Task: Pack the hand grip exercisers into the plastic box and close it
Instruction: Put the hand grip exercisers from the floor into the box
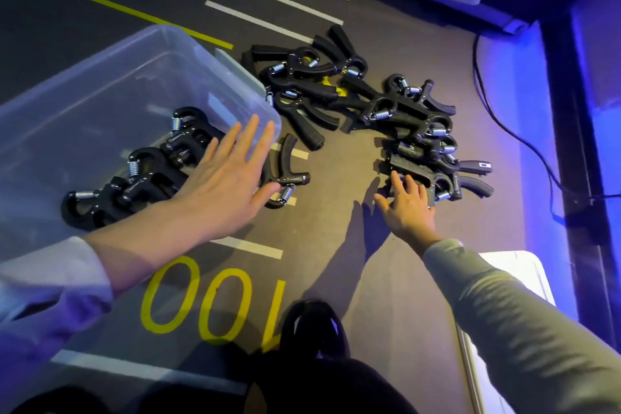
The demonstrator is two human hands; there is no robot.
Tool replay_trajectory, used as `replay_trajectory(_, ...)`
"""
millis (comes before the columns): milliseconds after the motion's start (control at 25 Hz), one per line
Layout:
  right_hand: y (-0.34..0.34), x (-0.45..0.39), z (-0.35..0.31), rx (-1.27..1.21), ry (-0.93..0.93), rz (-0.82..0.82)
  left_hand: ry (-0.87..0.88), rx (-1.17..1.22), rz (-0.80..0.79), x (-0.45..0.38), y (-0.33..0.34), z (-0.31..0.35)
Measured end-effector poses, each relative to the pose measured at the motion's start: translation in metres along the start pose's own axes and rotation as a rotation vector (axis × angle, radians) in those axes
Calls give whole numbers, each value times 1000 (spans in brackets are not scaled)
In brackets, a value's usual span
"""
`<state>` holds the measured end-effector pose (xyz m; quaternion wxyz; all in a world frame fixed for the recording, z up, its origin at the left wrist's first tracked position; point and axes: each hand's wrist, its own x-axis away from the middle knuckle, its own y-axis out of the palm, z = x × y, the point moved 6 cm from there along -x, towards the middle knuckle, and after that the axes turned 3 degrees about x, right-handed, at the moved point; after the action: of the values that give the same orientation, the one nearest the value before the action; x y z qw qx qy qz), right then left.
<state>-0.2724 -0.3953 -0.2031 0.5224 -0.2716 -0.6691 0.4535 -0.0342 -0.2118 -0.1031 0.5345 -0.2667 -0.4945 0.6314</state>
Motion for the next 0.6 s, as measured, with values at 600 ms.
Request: replay_trajectory(600,-11,-6,6,316,-271,205,32,129,-5,-18,-7,3)
